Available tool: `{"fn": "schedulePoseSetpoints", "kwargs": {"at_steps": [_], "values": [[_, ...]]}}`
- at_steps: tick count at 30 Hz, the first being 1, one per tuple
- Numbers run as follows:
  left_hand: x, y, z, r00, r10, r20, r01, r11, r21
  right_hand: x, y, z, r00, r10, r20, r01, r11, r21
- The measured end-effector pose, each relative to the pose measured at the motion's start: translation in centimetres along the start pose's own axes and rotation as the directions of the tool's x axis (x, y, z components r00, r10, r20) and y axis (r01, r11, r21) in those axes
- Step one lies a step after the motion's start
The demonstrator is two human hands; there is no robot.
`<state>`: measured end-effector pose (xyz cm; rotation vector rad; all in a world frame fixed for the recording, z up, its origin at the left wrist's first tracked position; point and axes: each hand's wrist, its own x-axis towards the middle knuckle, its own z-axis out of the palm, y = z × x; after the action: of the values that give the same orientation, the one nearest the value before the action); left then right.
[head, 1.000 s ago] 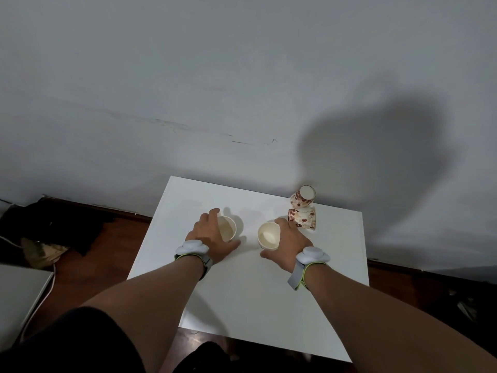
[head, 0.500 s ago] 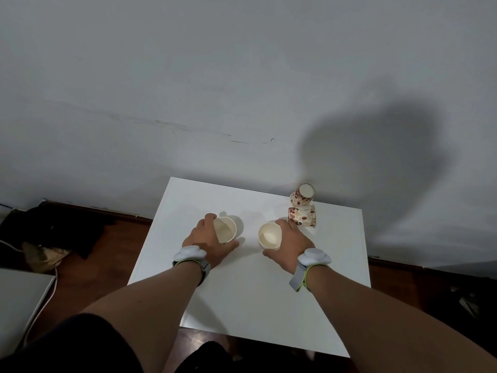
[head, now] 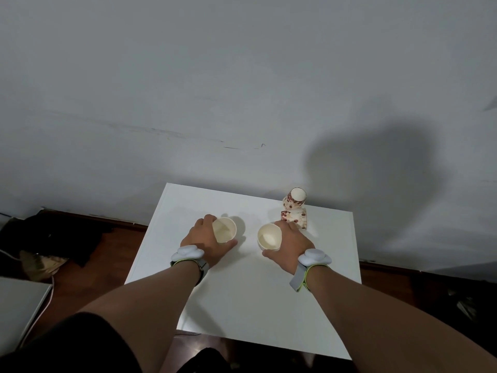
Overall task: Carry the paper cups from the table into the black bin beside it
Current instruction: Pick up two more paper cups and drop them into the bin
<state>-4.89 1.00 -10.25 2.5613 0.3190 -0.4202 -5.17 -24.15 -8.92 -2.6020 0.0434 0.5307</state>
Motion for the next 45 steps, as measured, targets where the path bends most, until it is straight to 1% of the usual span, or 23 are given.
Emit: {"fn": "schedulePoseSetpoints", "kwargs": {"at_steps": [6,10,17,28,33,45], "values": [[-0.1,2.6,-0.3,0.999,0.032,-0.016,-0.032,0.999,-0.008,-0.5,1.4,-2.3,0.999,0.021,-0.047,-0.02,1.0,0.02],[-0.6,4.9,-0.4,0.996,0.086,-0.033,-0.086,0.996,-0.014,-1.2,2.8,-4.1,0.994,0.032,-0.108,-0.028,0.999,0.046],[-1.8,9.8,0.2,0.985,0.167,-0.036,-0.167,0.986,-0.009,-2.4,5.9,-7.0,0.987,0.035,-0.159,-0.023,0.997,0.077],[-4.3,16.6,2.6,0.962,0.274,0.016,-0.273,0.962,-0.02,-4.7,12.1,-9.8,0.968,0.128,-0.217,-0.102,0.986,0.129],[-4.7,19.4,4.1,0.951,0.309,0.013,-0.309,0.951,-0.017,-5.6,14.9,-10.8,0.956,0.149,-0.253,-0.112,0.982,0.152],[-5.6,24.6,8.1,0.93,0.363,0.059,-0.365,0.931,0.031,-7.8,21.0,-12.5,0.925,0.216,-0.314,-0.157,0.967,0.202]]}}
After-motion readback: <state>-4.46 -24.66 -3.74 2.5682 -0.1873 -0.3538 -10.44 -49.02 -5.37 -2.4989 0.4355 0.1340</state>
